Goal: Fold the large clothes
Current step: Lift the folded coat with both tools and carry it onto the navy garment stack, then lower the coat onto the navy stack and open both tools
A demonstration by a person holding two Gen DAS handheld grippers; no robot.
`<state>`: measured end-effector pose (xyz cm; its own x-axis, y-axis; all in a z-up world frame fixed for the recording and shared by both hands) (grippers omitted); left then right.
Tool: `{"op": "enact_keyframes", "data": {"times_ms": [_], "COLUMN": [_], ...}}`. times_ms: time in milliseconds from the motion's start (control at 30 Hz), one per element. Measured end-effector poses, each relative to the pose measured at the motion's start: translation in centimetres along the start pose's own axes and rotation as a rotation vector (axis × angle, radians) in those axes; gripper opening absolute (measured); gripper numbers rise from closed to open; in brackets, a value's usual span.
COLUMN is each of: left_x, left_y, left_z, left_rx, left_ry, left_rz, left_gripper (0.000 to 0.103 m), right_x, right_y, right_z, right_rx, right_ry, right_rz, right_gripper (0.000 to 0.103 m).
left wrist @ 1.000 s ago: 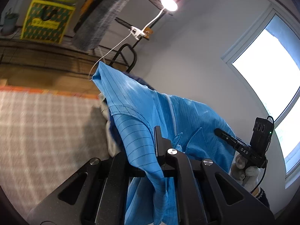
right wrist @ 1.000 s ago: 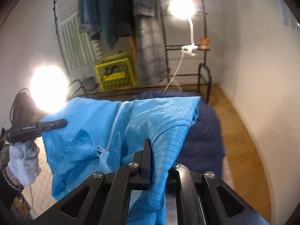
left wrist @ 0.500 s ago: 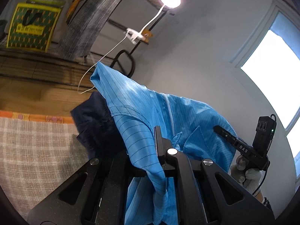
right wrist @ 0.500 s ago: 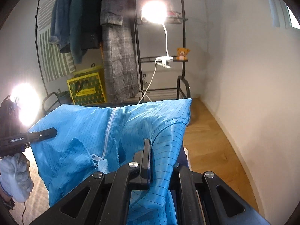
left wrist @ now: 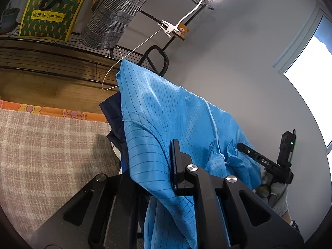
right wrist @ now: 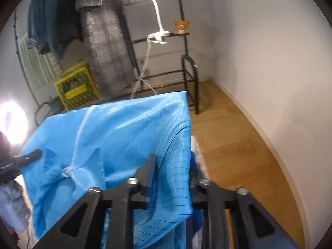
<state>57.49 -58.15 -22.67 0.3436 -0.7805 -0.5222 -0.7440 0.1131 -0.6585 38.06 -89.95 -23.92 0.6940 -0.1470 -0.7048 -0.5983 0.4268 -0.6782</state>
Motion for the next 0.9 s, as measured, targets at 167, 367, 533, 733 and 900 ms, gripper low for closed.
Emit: {"op": "enact_keyframes", "data": {"times_ms": [167,367,533,733,900], "left_x": [-1.2,-3.9,-8.0,-13.7,-19.2], "left_y": [0.9,0.9,0.3,0.2,0.0], "left_z": [0.1,0.3,-1.3,-4.0,-6.6], "left_rx": [0.035,-0.014,0.014,0.047,0.079], "left_ry": [-0.057,-0.091,-0.094,-0.100,-0.101], "left_rz": [0.014,0.013,-0.017,-0.044,-0.073], "left_gripper": [0.011,0.015,0.015,0.015,0.015], "right_x": [0.0,-3.8,-8.5,-15.5,-21.1], "right_y": [0.5,0.8,0.9,0.5,0.1], "right_z": [-2.3,-2.8,-1.7,0.1,2.3], "right_rx": [0.054,0.073,0.040,0.046,0.033], "right_ry": [0.111,0.112,0.109,0.077,0.063], "right_rz": [0.033,-0.016,-0.052,-0.117,-0.162], "right_gripper": [0.051,0.051,0.051,0.051,0.051]}}
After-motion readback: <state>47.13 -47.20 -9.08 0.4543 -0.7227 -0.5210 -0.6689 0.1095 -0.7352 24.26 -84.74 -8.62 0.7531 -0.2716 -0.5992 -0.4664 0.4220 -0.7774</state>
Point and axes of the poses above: each gripper's, at about its wrist camera, not at the fingertips, and x roughly the way its jaws point, z to its left, y to its underside, the point moved 8 cm from there along x, roughly the way its jaws point, and after that the axes turned 7 degrees about x, right-handed, at the moved point
